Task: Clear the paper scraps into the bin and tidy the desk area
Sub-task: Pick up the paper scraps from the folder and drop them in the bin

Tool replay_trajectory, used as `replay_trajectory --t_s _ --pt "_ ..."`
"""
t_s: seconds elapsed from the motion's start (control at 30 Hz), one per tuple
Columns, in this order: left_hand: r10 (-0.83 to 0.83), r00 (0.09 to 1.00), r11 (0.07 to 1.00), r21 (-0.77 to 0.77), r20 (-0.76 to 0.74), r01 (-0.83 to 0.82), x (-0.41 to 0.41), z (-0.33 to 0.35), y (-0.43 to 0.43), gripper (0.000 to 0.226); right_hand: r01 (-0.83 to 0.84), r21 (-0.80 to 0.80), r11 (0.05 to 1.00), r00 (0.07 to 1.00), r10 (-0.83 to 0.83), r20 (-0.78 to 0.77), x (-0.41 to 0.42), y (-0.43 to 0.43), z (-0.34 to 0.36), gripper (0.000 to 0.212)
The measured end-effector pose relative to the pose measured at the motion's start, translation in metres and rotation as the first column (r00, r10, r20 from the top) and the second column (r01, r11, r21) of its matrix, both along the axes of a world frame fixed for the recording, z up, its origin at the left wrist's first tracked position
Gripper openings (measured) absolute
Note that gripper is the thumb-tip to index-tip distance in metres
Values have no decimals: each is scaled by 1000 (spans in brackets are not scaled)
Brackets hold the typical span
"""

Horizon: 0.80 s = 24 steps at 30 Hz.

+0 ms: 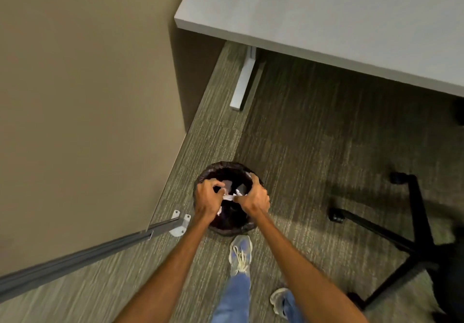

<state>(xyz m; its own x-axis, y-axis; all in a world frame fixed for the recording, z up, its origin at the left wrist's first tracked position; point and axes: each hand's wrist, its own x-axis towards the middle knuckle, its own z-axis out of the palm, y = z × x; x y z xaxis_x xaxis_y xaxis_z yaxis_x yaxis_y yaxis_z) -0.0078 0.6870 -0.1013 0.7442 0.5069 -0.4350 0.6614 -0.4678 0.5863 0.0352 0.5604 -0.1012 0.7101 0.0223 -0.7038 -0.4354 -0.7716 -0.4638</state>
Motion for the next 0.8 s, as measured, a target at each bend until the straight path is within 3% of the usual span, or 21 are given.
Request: replay_trajectory --t_s 0.17,0.47,0.8 --pt "-82 996 996 42 -22 83 7 18 5 38 1 11 1000 1000 -1 -20 6 -14 18 98" --pt "-370 928 928 59 33 368 61 95 -71 62 170 10 985 974 -169 152 37 -98 105 83" --pt "-727 670 685 234 151 690 129 169 -239 73 450 -39 892 840 -408 358 55 -279 187 77"
